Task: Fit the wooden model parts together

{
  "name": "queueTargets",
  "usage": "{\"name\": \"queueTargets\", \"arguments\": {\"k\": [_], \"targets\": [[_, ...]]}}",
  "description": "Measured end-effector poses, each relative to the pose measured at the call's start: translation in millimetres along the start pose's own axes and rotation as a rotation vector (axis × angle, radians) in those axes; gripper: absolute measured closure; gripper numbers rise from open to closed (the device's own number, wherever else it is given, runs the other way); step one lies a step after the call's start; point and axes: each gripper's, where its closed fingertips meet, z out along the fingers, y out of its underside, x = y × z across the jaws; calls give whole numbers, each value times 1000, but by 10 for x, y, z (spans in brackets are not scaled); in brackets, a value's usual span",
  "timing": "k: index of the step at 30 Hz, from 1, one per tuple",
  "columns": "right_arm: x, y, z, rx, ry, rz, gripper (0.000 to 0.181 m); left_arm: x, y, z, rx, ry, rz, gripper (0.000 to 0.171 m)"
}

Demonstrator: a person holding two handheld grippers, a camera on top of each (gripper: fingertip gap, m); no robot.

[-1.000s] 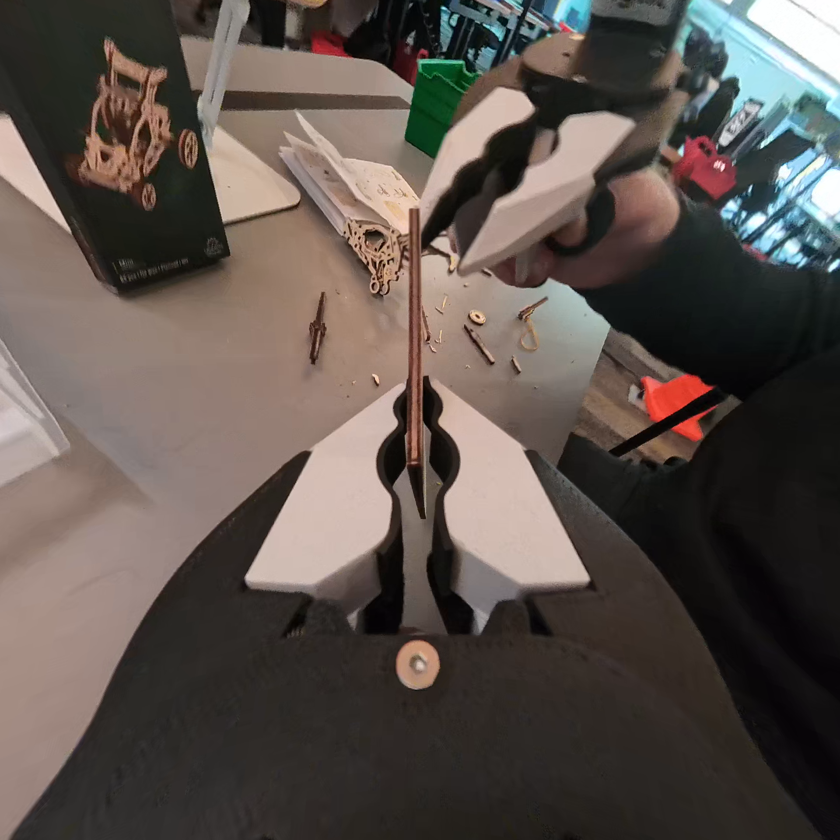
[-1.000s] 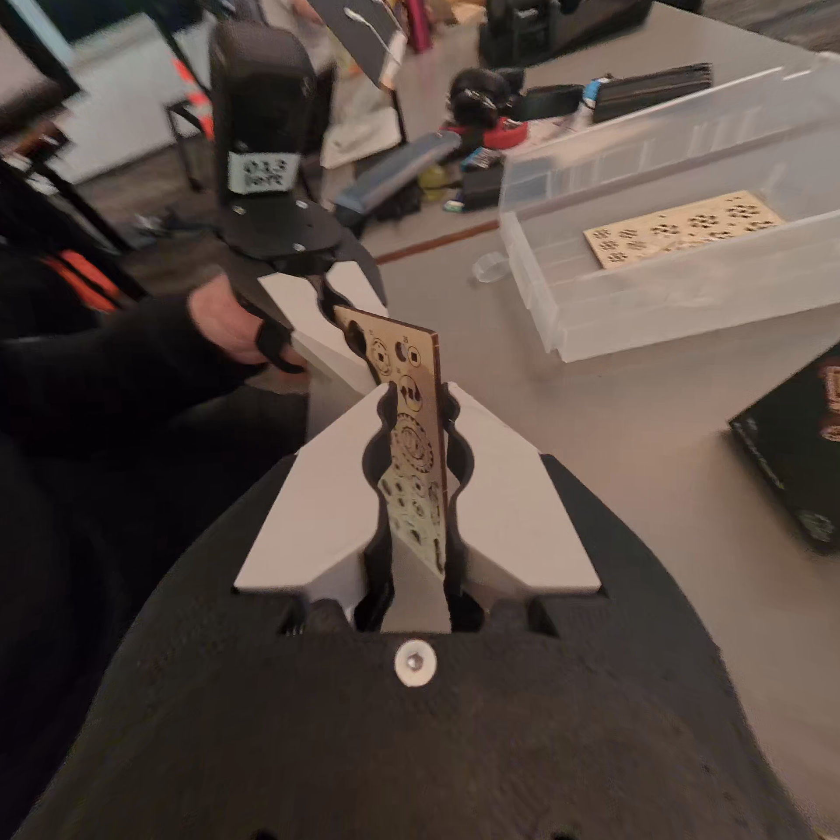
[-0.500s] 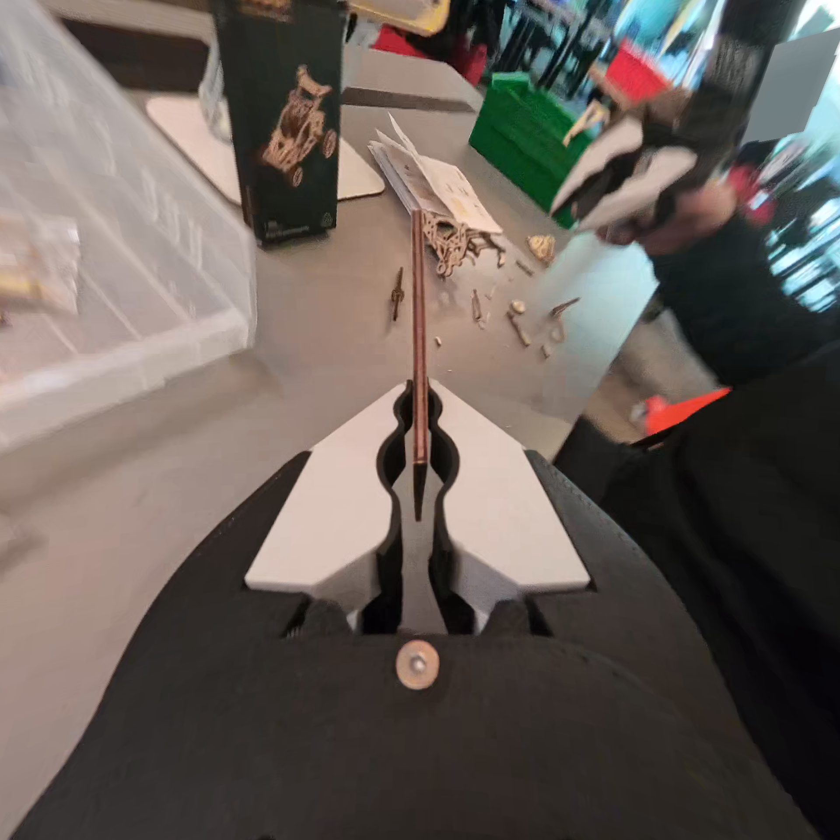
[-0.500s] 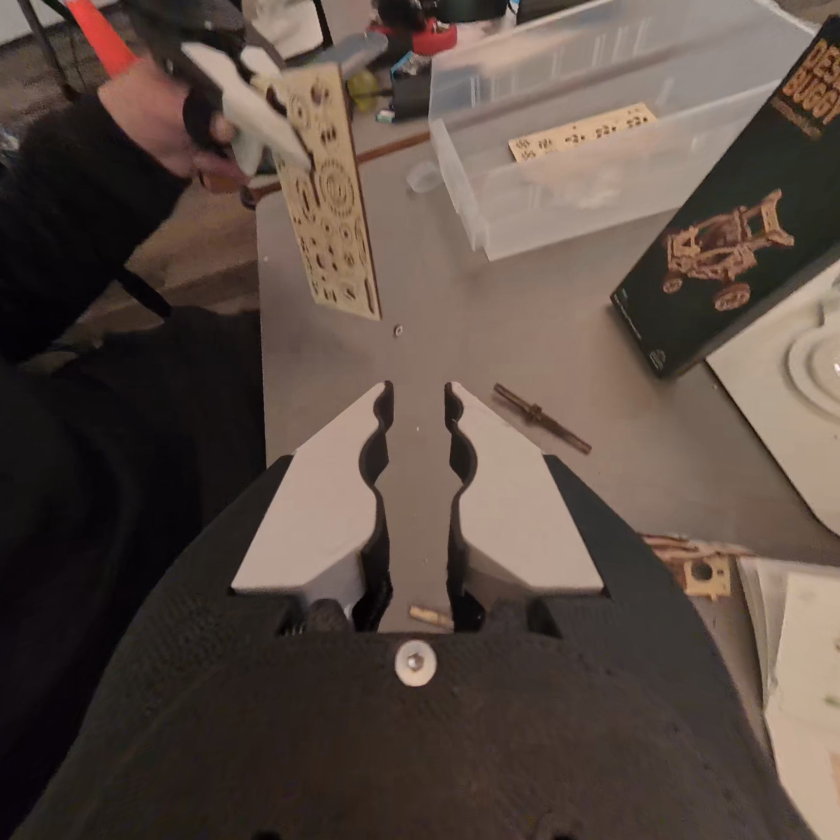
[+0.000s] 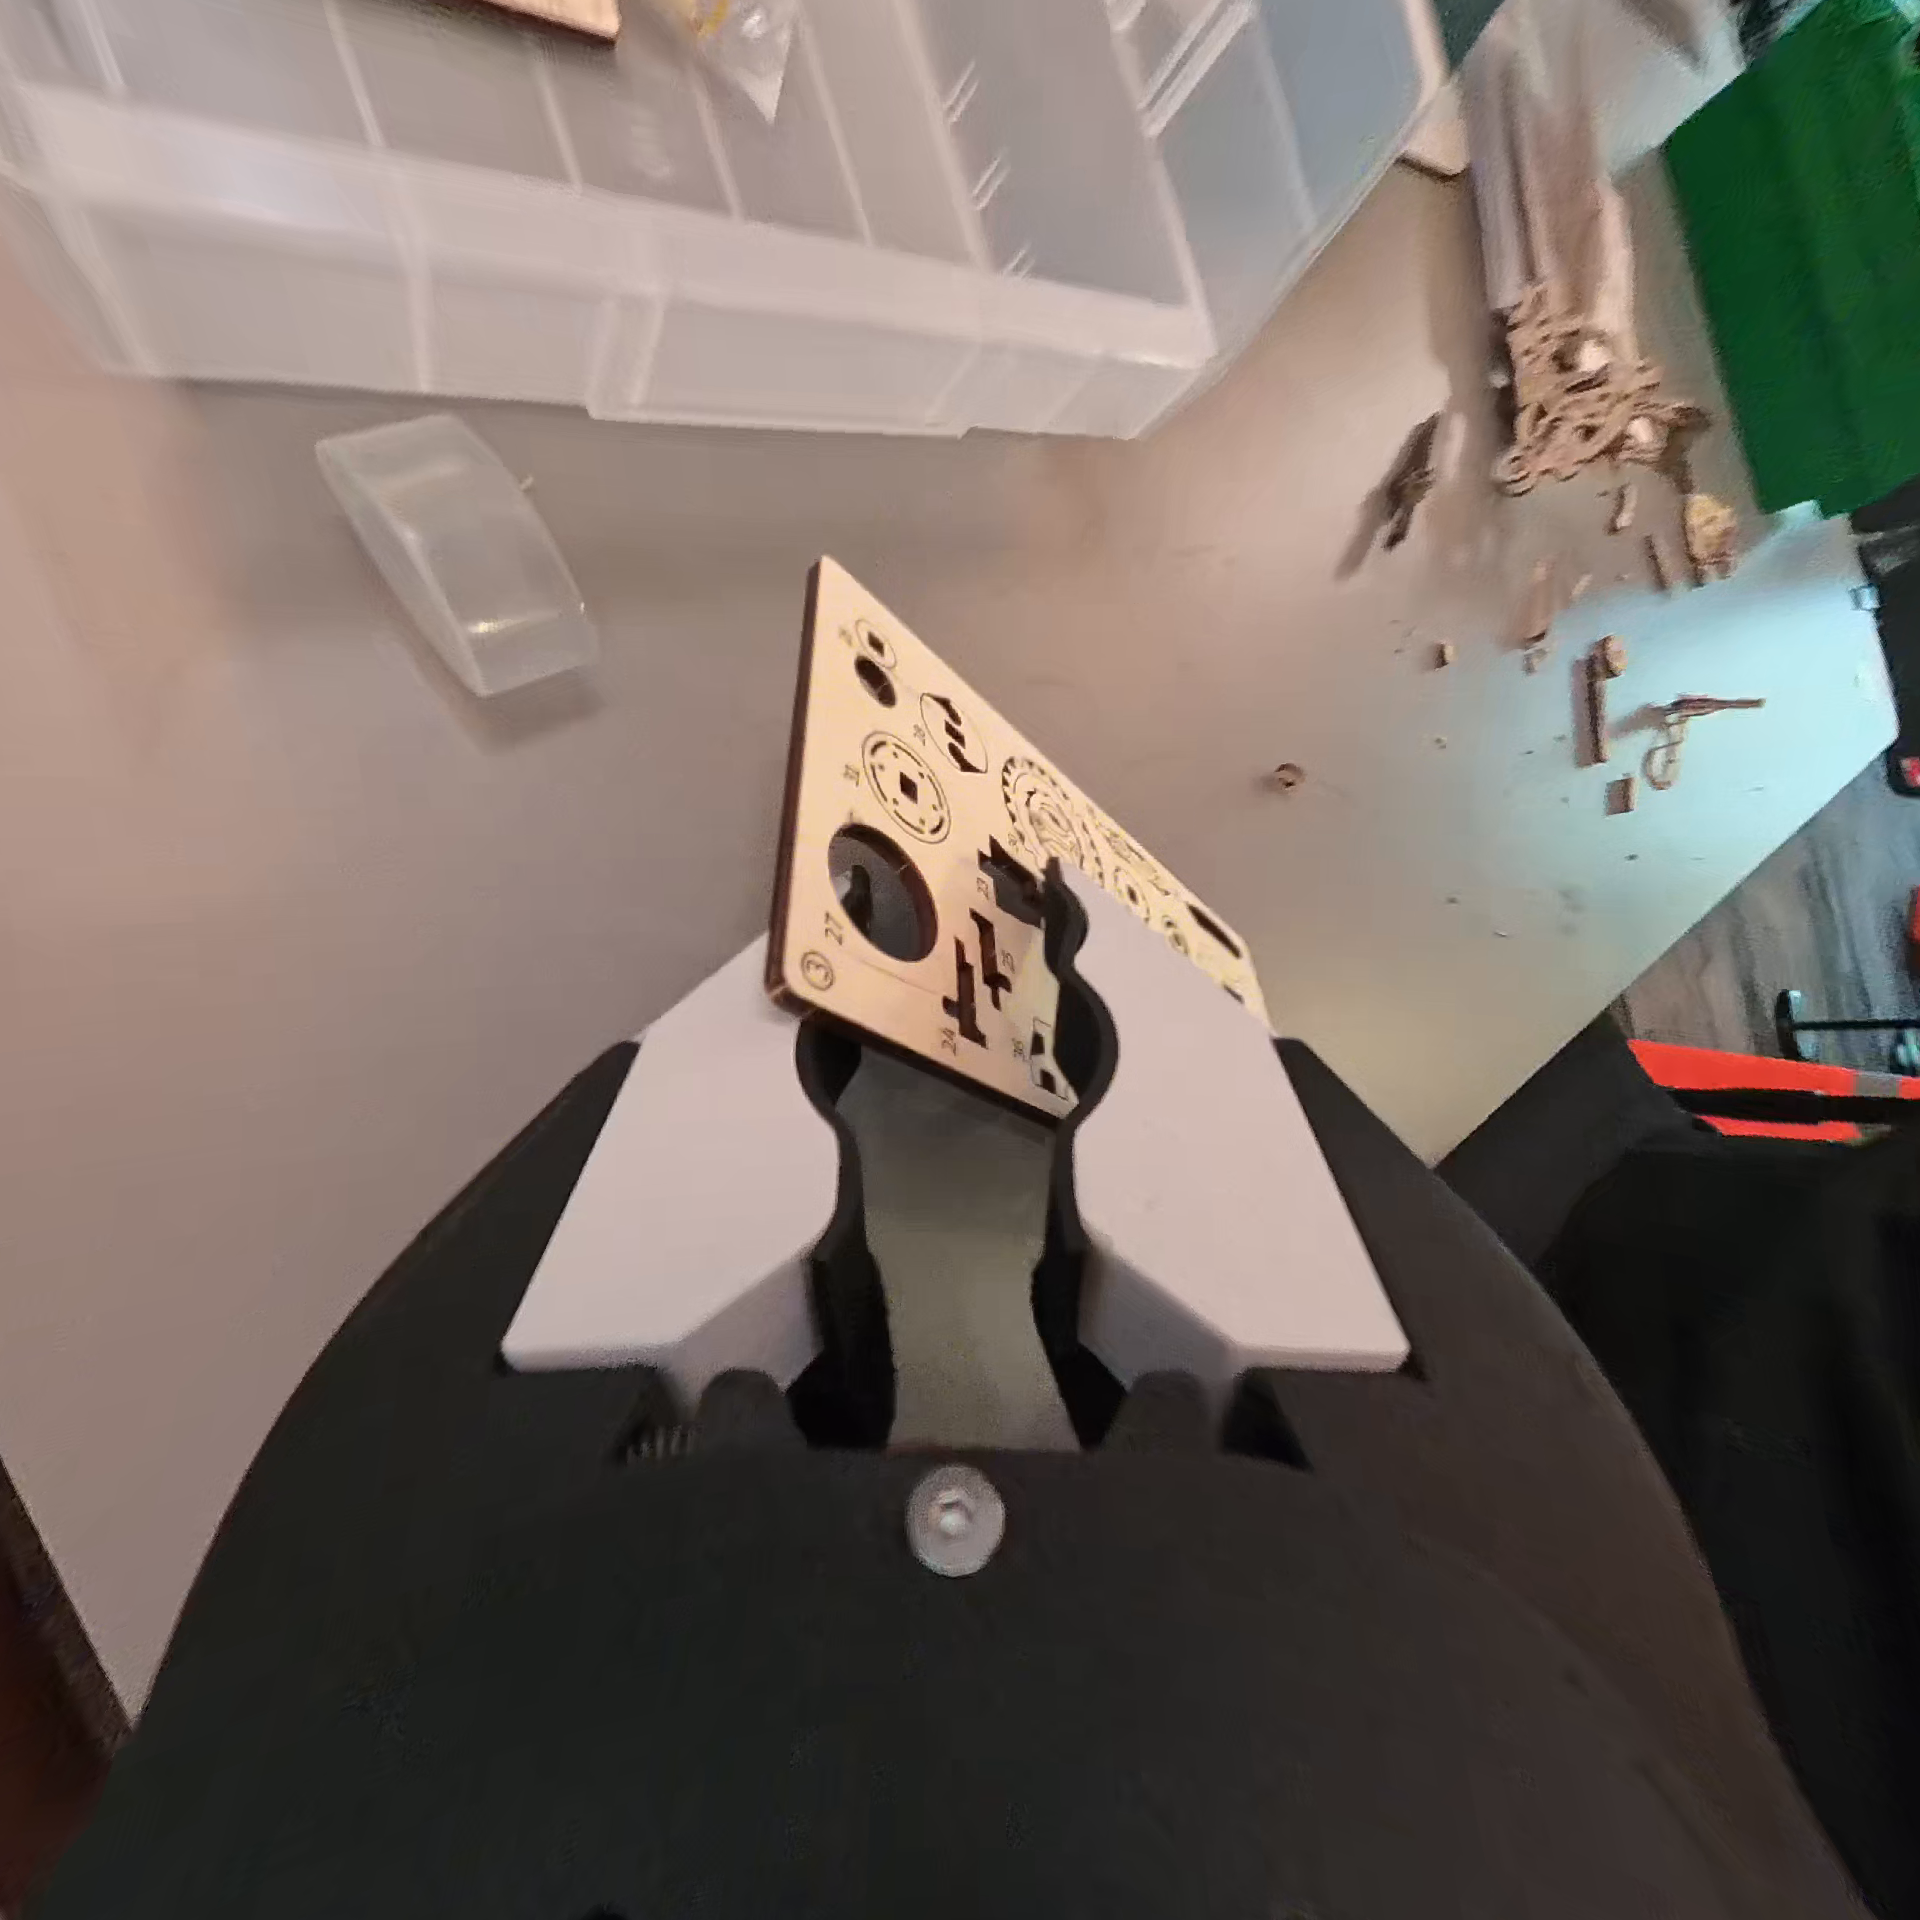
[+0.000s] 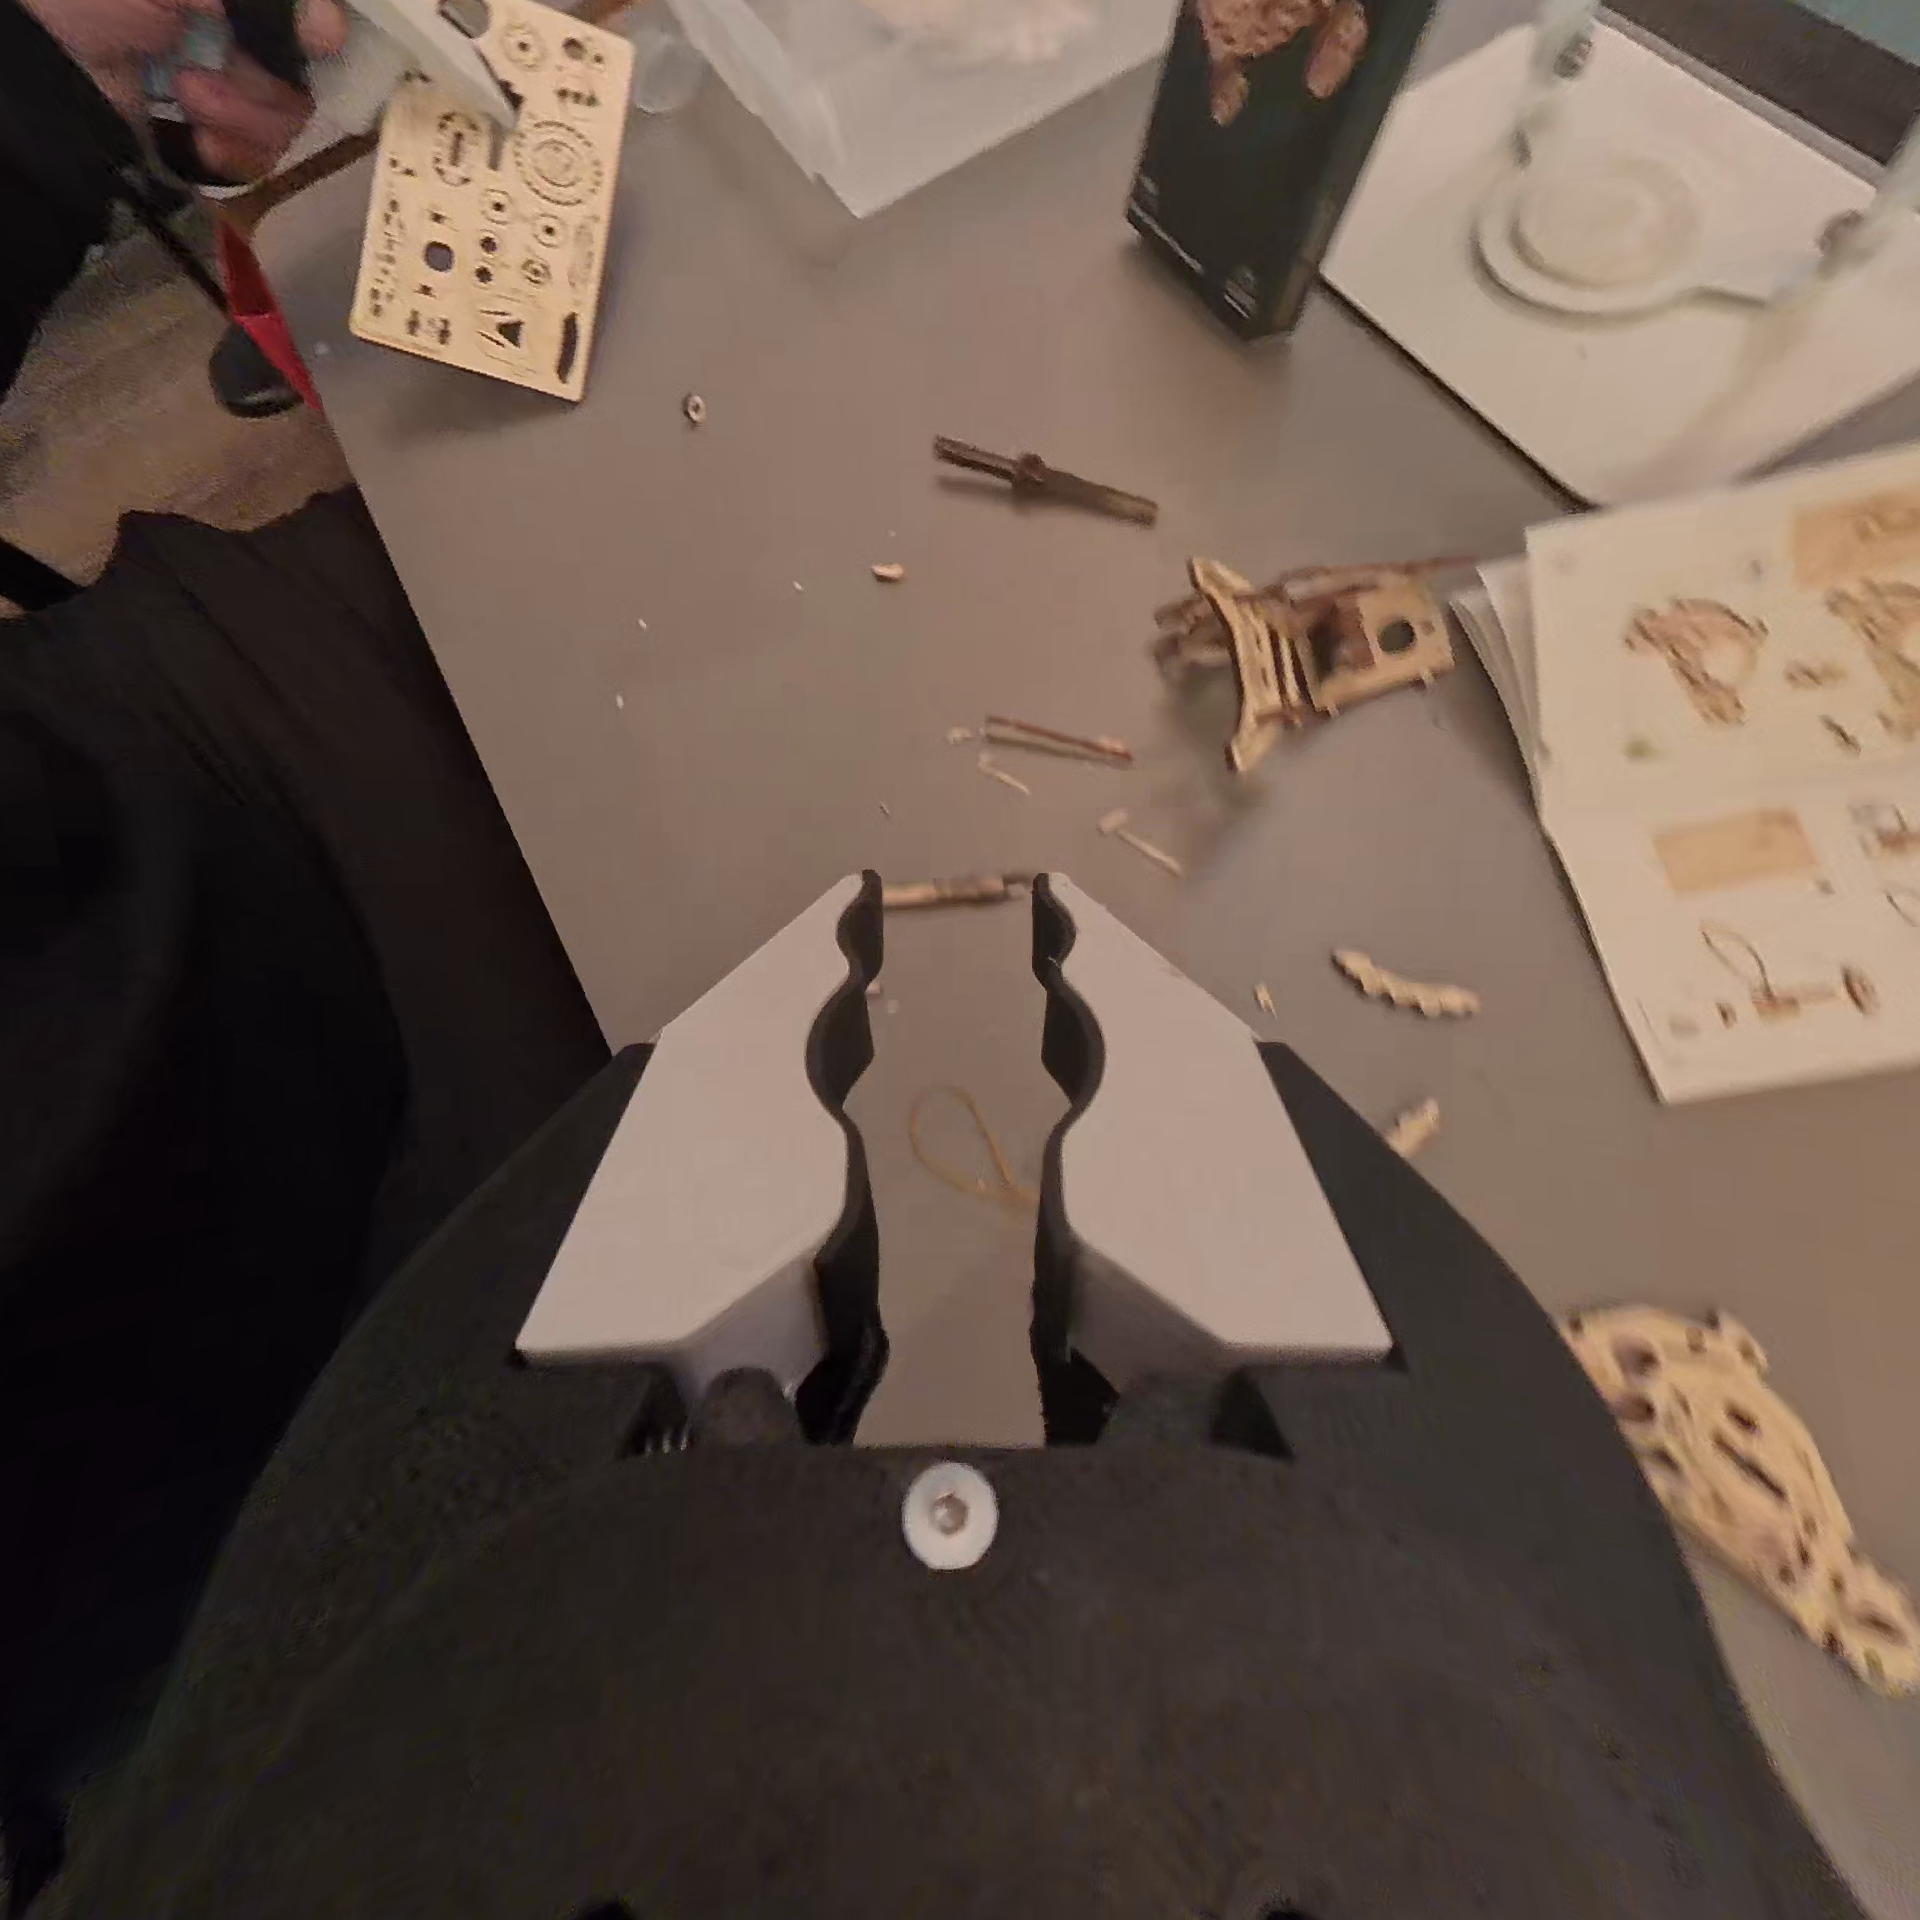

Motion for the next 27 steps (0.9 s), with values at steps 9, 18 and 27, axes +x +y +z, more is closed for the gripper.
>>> {"name": "queueTargets", "arguments": {"k": [9, 18, 27], "targets": [[224, 892, -204, -205, 193, -86, 150, -121, -131, -220, 91, -280, 75, 89], [307, 986, 150, -205, 202, -173, 178, 323, -344, -281, 179, -318, 224, 94], [285, 756, 43, -89, 132, -134, 181, 1309, -299, 326, 112, -102, 441, 117]]}}
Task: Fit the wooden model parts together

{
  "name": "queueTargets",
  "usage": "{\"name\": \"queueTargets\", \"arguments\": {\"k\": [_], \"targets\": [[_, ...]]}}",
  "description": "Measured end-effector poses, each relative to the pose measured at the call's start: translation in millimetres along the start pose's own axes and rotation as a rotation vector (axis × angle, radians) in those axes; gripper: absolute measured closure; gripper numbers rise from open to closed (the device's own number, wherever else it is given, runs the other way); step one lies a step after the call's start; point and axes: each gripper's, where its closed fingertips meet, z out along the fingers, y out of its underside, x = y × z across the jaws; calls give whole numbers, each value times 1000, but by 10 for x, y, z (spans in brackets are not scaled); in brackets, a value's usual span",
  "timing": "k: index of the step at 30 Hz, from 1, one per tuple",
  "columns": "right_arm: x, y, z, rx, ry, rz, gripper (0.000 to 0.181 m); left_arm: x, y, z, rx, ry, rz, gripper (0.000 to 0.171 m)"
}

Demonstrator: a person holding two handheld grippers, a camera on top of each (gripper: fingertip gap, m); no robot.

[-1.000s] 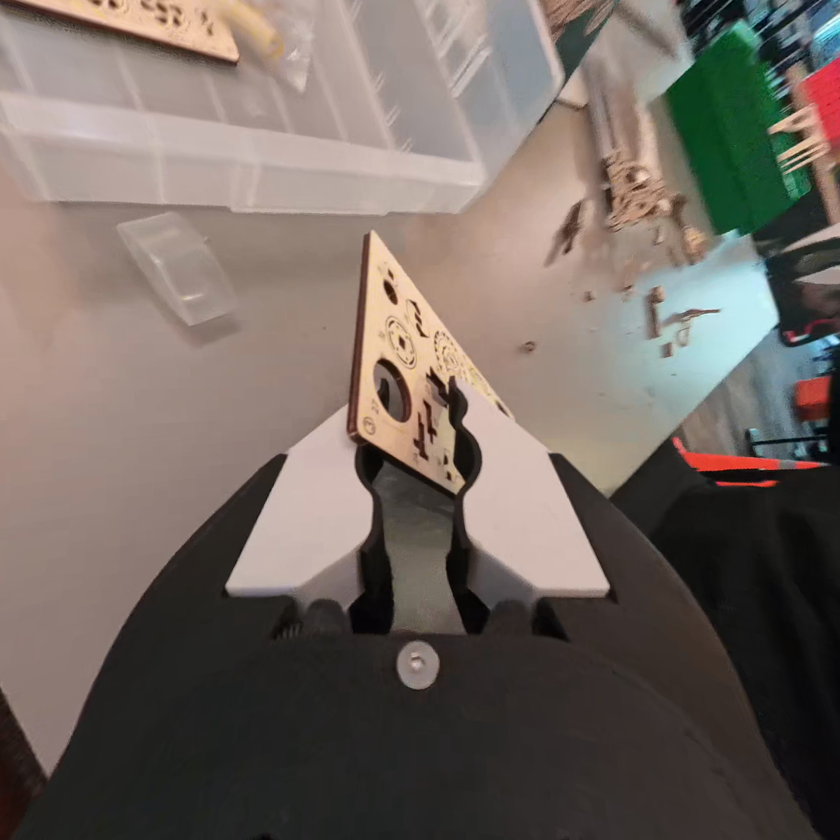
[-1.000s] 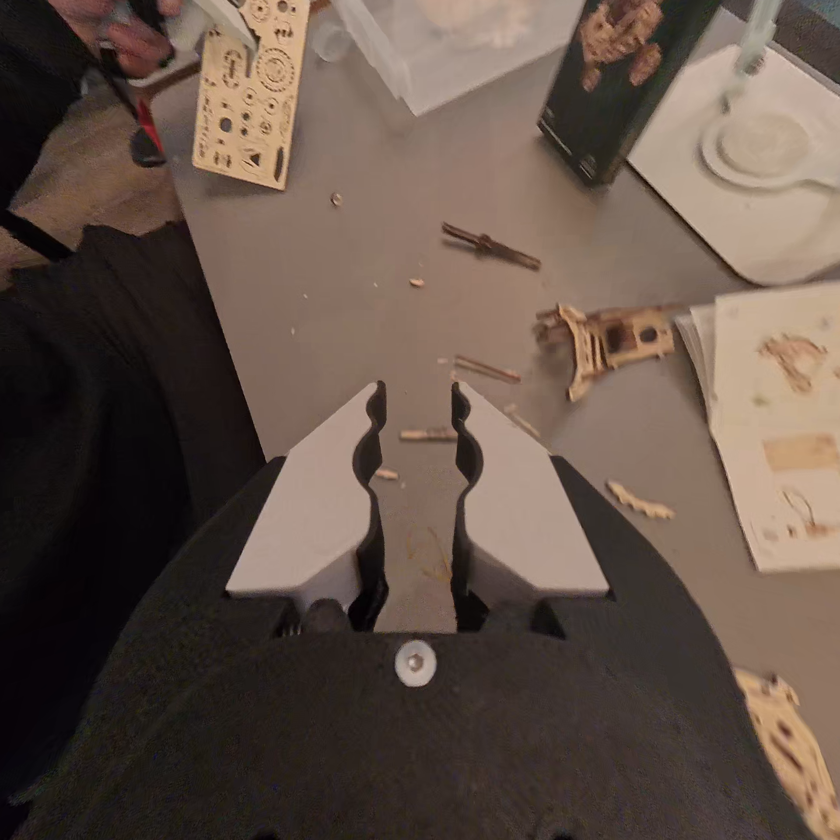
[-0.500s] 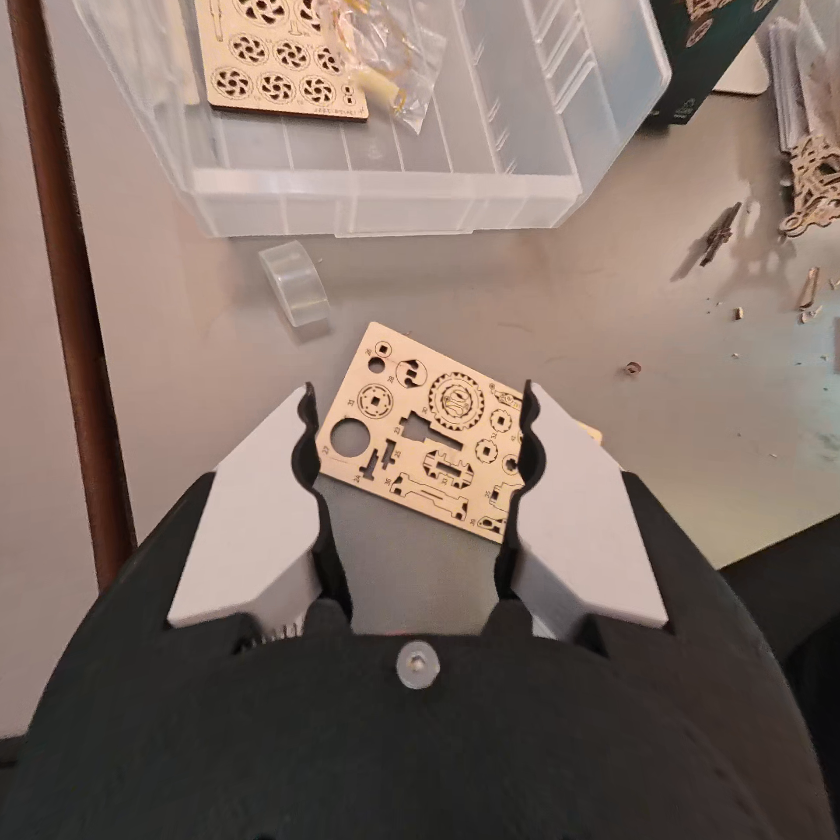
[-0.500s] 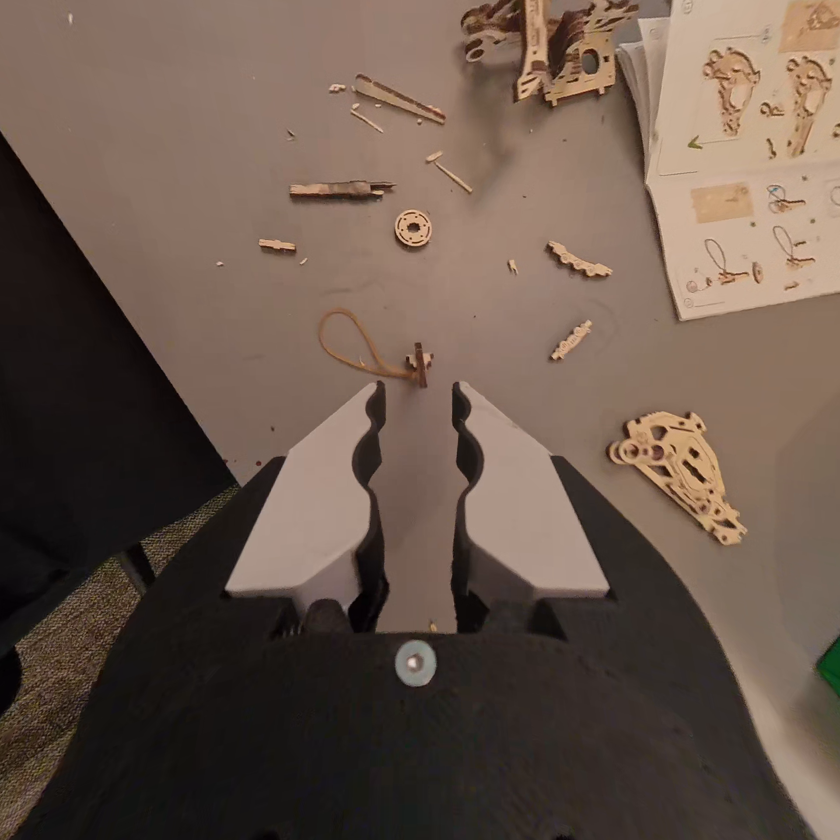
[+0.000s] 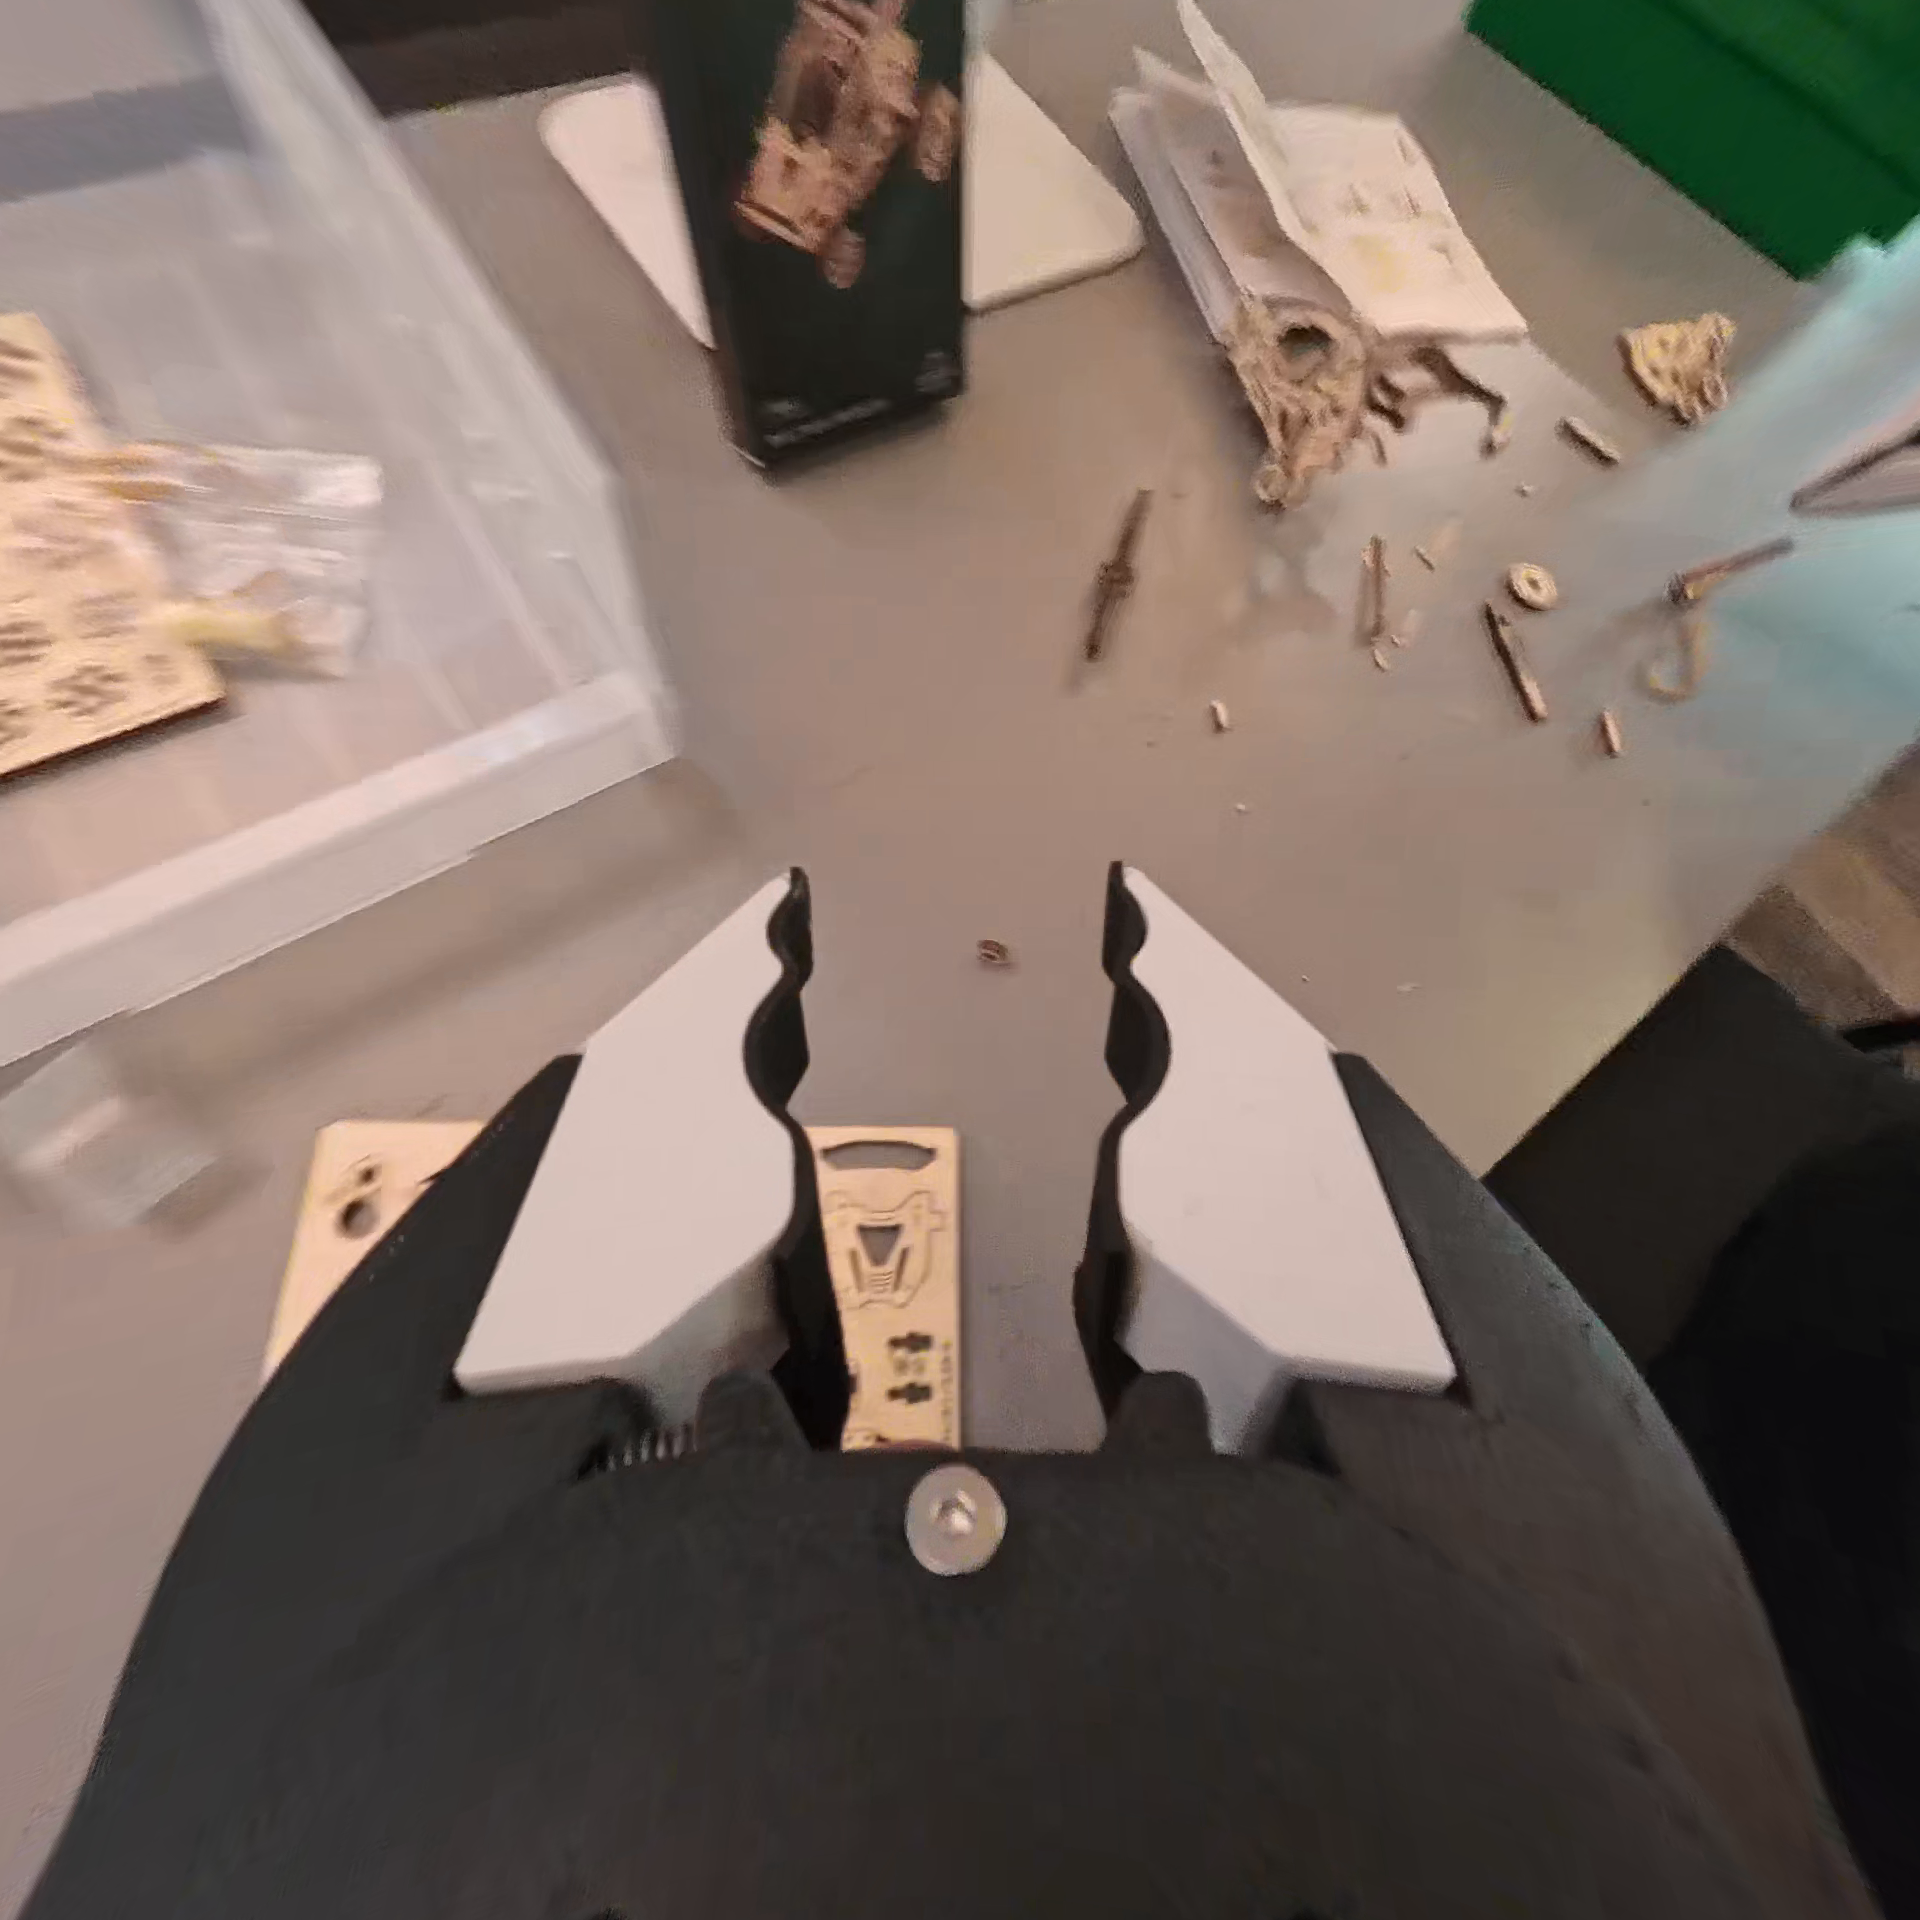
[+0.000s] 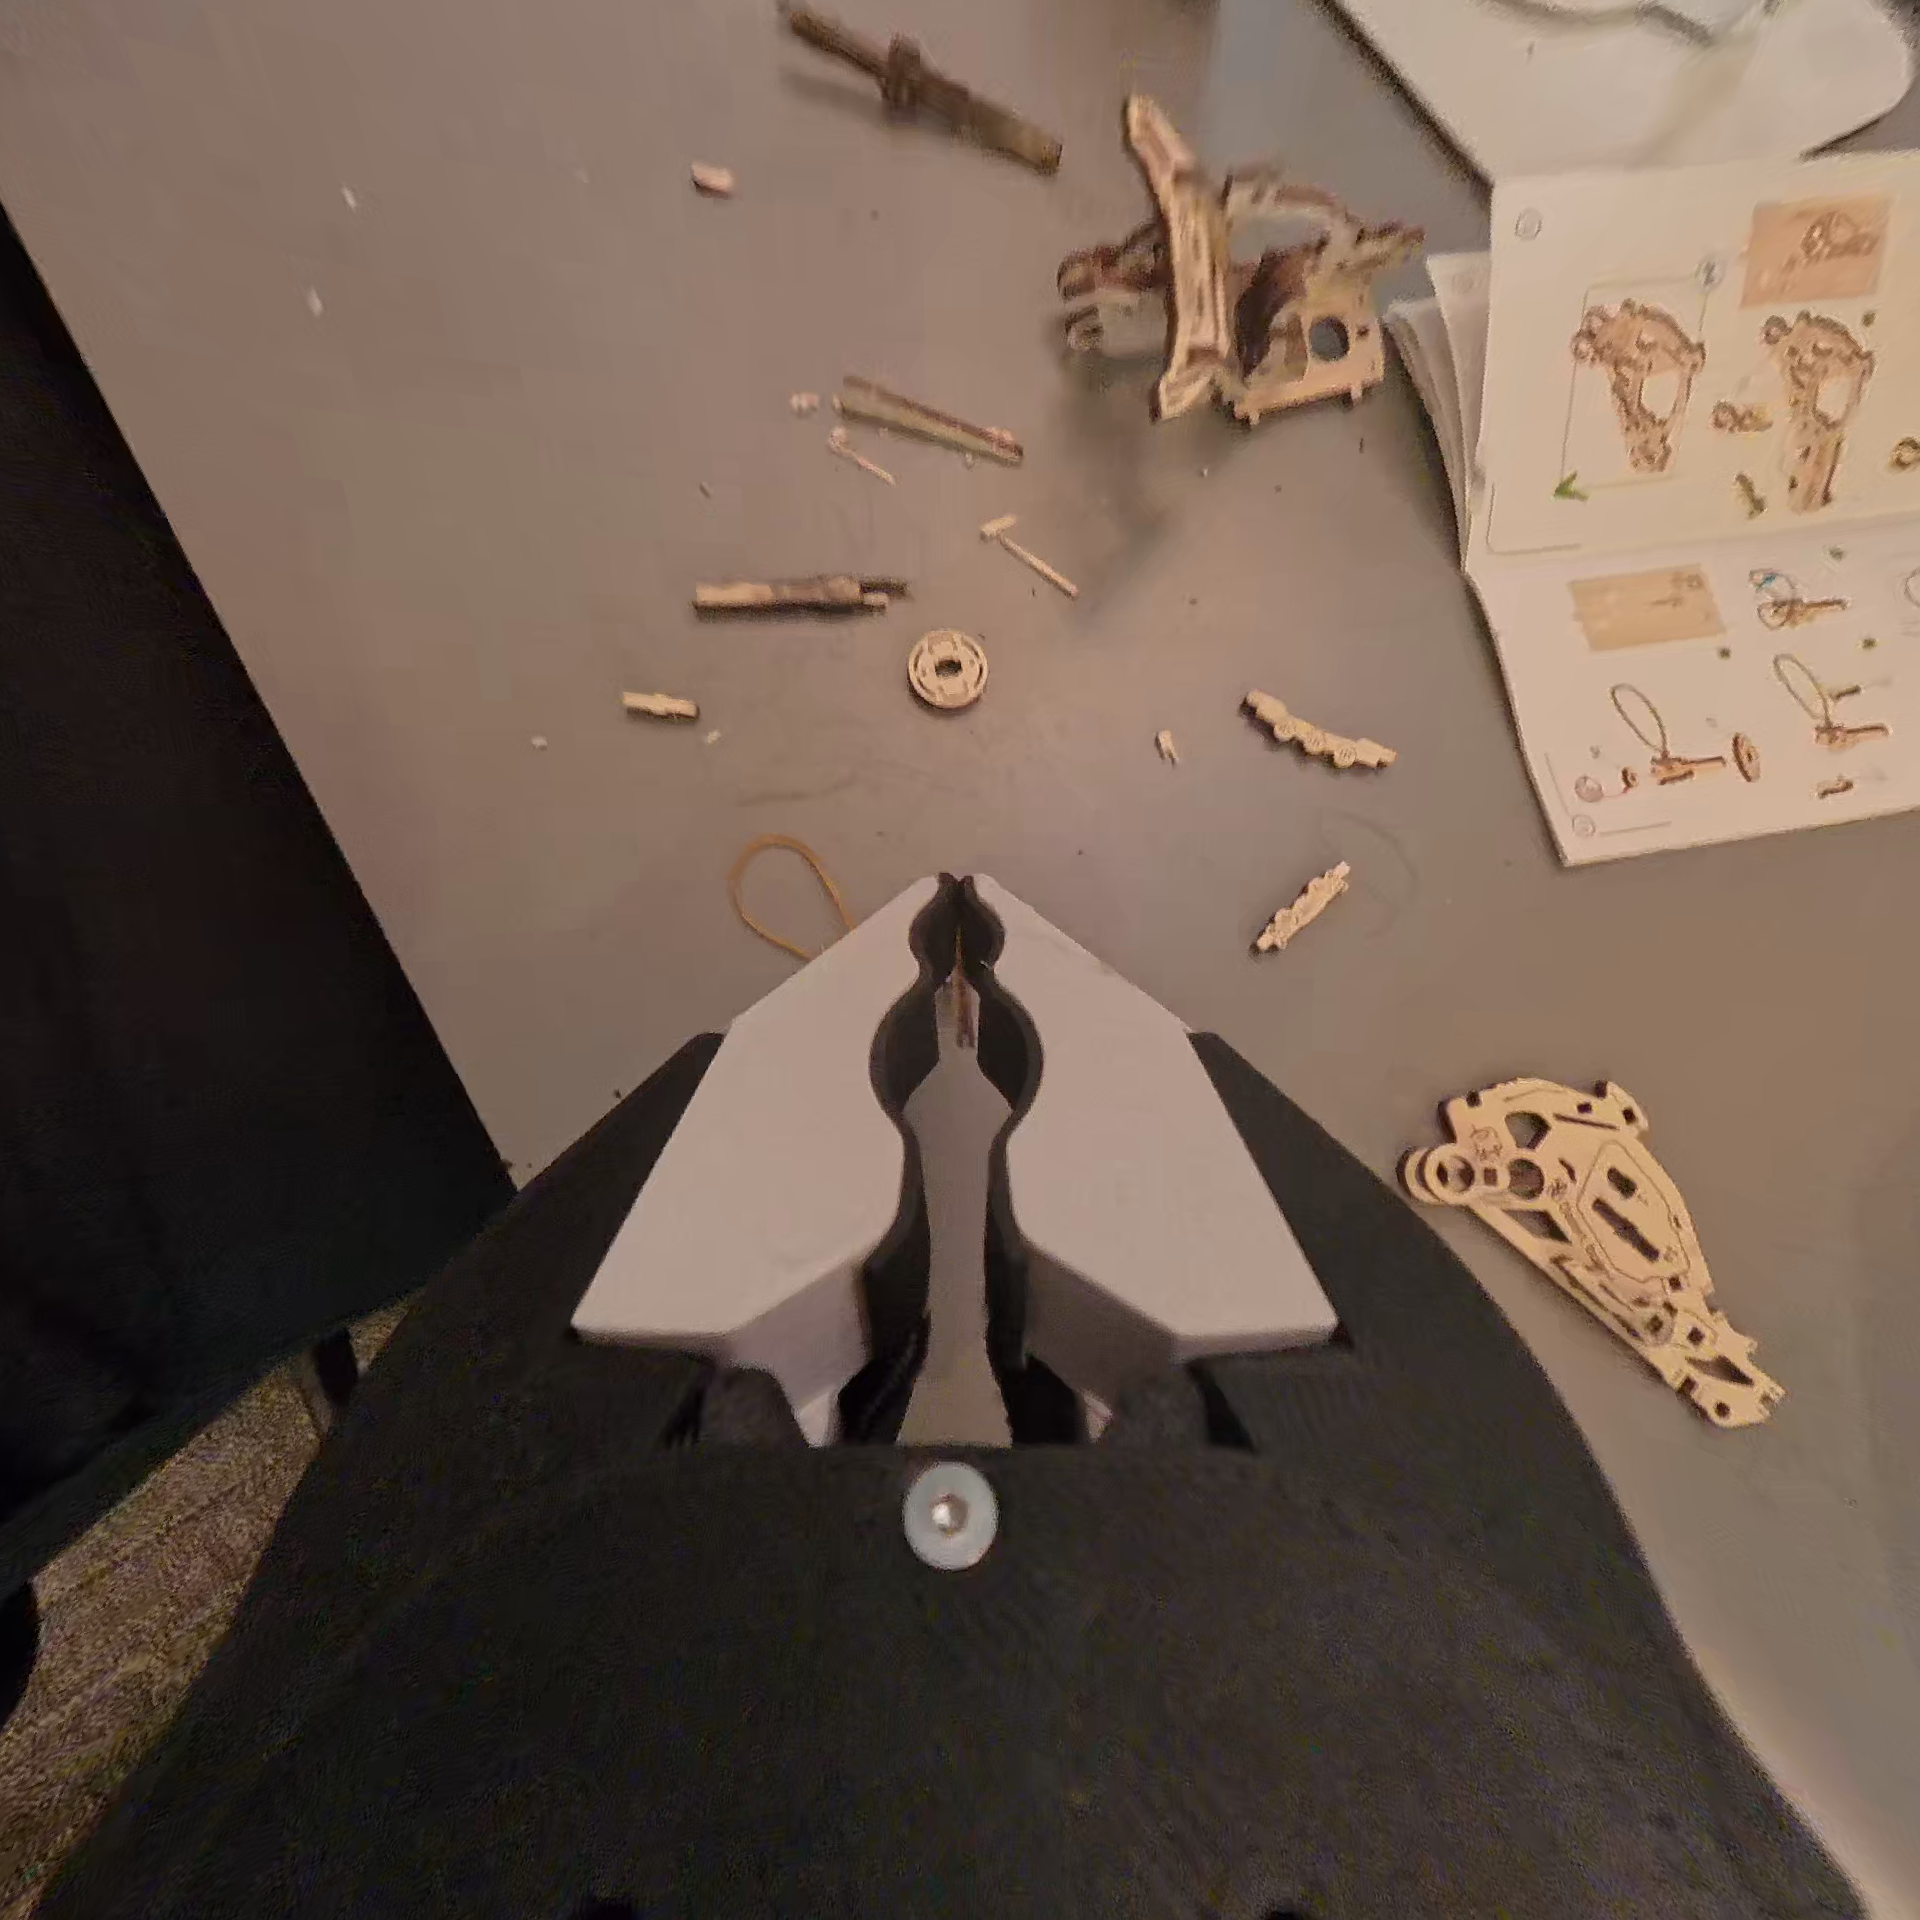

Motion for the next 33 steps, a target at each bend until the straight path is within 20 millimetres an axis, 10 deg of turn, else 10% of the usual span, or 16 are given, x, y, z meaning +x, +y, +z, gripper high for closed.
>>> {"name": "queueTargets", "arguments": {"k": [4, 14, 25, 33], "targets": [[13, 137, -51, -93, -16, 3, 153, 261, 110, 299, -95, 53, 87, 118], [47, 296, 96, -100, -17, 5, 181, 849, -46, 636, -91, 197, 178, 123], [31, 99, -45, 25, -32, 28, 181, 2447, -254, 1879, -181, 419, 574, 135], [14, 127, -128, 90, -31, 56, 181, 2501, -155, 2386, -294, 374, 572, 147]]}}
